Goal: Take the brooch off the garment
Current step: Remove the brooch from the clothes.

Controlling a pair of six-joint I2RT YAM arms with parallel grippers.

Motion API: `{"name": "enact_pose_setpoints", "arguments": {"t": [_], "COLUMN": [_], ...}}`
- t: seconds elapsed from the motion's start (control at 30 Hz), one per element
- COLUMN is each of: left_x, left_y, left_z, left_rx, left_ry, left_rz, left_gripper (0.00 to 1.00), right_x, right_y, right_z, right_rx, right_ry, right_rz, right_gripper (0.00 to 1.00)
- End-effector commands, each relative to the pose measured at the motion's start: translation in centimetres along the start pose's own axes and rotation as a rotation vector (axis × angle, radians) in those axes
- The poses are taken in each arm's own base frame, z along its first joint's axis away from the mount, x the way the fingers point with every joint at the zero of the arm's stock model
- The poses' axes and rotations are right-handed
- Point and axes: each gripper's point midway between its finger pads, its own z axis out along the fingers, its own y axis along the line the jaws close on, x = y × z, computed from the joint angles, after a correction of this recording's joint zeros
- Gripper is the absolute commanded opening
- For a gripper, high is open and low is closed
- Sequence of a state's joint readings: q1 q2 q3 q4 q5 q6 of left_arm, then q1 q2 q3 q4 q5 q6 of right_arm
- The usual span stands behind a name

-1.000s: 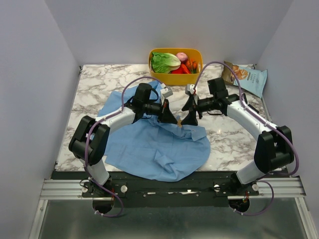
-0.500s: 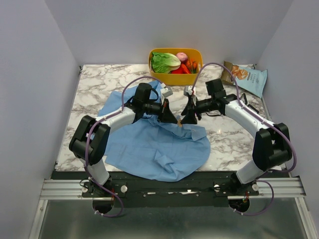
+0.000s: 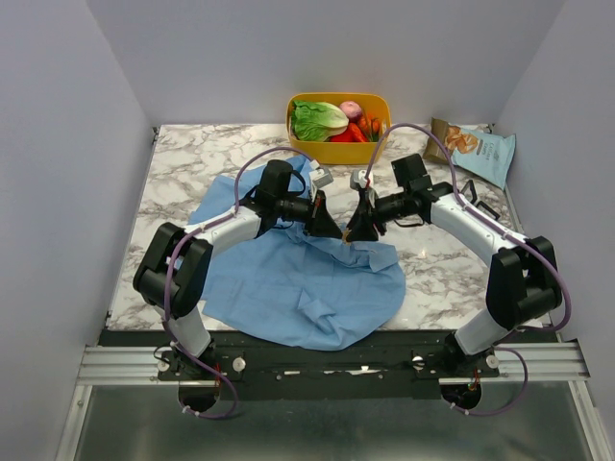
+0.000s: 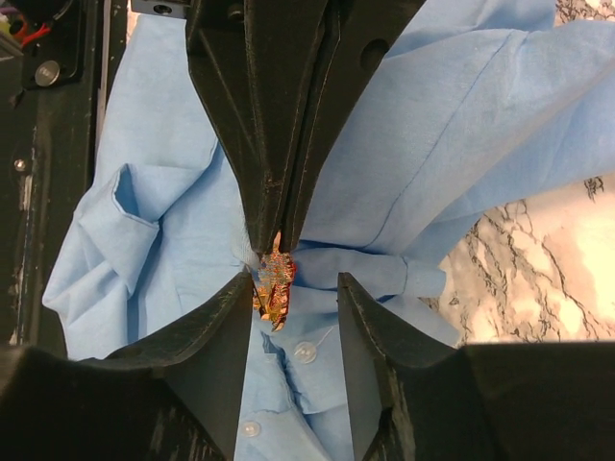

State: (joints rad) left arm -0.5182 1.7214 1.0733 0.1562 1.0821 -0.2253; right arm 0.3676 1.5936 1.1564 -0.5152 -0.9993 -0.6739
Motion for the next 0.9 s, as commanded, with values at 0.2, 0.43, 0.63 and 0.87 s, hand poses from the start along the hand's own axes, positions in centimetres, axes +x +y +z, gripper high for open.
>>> {"name": "enact_pose_setpoints", "arguments": {"t": [0.2,0.43,0.63,0.87], "left_x": [-0.25,-0.22,-0.28,-0.28], "left_y": [-0.4,-0.42,-0.43,-0.46], "left_z": [0.27,0.28,0.29,0.31], "left_rx": [0.038,0.041,0.042,0.045], "left_ry": [0.0,0.001,-0.001,-0.001], "left_rz": [0.007,0.006,0.007,0.004], "left_gripper": [0.0,0.0,0.0,0.0], "right_x": [-0.28,-0.21,-0.04,0.12], "right_y": [-0.44,-0.58,-0.59,-0.67], "right_z": [0.13,0.12,0.26,0.41], "right_rx": [0.004,0.01,0.007,0.007], "right_ry": [0.008,0.013,0.016,0.022], "right_rz": [-0.025,-0.025,-0.02,-0.018], "right_gripper": [0.41,0.34,0.29,0.25]}}
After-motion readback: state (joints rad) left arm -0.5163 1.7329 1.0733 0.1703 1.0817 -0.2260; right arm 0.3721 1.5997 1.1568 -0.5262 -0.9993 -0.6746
